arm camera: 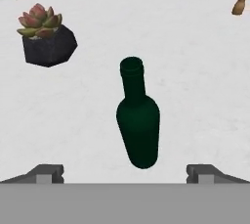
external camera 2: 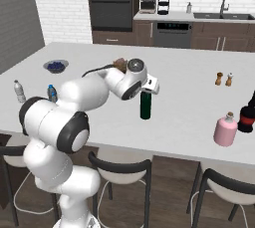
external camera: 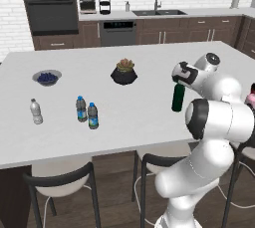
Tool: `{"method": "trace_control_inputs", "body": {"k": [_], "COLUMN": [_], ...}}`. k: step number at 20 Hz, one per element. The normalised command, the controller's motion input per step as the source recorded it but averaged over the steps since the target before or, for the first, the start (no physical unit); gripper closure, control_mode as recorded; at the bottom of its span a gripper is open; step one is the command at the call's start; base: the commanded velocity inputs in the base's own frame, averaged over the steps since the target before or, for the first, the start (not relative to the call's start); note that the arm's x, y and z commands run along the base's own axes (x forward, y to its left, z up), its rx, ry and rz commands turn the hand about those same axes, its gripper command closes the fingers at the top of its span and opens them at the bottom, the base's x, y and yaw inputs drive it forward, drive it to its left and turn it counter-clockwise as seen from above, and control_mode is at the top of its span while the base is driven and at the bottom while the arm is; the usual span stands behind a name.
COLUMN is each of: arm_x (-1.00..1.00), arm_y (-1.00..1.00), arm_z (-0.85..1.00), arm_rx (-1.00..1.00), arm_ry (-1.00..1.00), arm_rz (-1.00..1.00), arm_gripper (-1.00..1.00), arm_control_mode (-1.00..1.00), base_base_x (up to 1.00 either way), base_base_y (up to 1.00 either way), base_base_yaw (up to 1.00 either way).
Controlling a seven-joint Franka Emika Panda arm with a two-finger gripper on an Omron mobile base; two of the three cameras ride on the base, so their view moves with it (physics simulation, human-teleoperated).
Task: Move the plastic bottles in the middle to the plastics group, and the glass bottles in the middle to the glass group.
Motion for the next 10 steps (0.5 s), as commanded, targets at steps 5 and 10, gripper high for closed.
{"method": "trace_control_inputs", "body": {"k": [5, 10], "arm_x": [0.47, 0.42], "arm_y": [0.00, -0.02], "arm_z": [-0.16, -0.17], "arm_rx": [-0.03, -0.03], "arm_ry": [0.03, 0.06], "arm_rz": [0.04, 0.03], "arm_gripper": [-1.00, -1.00], "arm_control_mode": [-1.00, -1.00], "base_base_x": [0.00, 0.00], "base_base_y": [0.00, 0.00], "base_base_yaw": [0.00, 0.00]}}
